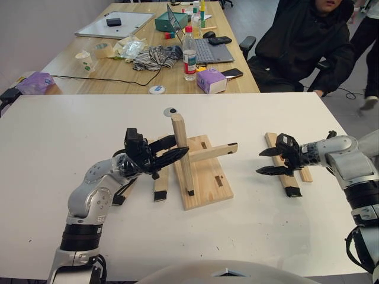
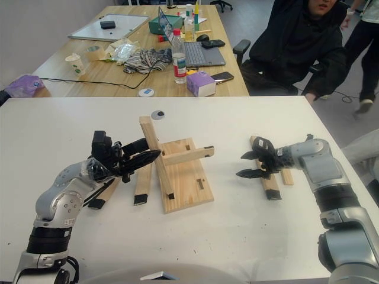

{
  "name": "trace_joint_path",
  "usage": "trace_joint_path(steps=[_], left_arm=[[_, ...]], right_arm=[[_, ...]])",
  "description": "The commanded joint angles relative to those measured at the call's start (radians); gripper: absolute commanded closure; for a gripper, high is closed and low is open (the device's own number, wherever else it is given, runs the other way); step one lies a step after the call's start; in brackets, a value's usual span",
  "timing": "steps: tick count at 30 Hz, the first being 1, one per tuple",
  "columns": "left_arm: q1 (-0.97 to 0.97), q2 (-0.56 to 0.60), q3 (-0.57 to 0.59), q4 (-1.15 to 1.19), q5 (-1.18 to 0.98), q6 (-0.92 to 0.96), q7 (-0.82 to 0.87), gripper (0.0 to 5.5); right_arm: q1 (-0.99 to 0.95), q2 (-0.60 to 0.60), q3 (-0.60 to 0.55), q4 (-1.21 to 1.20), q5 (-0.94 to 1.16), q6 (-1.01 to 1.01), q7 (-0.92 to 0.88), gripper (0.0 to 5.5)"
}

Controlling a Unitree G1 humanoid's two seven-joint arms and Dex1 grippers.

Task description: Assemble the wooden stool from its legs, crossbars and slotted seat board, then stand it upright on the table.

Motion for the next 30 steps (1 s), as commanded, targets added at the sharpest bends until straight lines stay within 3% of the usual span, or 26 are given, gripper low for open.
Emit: trace_joint_path(steps=[1, 19, 30], left_arm=[[0.008, 0.023, -0.003, 0.000, 0.055, -0.030, -0.001, 3.47], [-0.006, -0.002, 0.005, -0.037, 0.077, -0.089, 0.009, 3.47], [0.056, 0.029, -0.051, 0.027, 0.145, -0.126, -0.052, 3.47]], right_arm=[[-0.013, 0.003, 0.000, -0.013, -0.007, -0.006, 0.003, 1.75], [-0.020, 0.004, 0.005, -0.011, -0.010, -0.013, 0.010, 1.75], [-0.024, 0.000, 0.003, 0.000, -0.018, -0.023, 0.016, 1.75]])
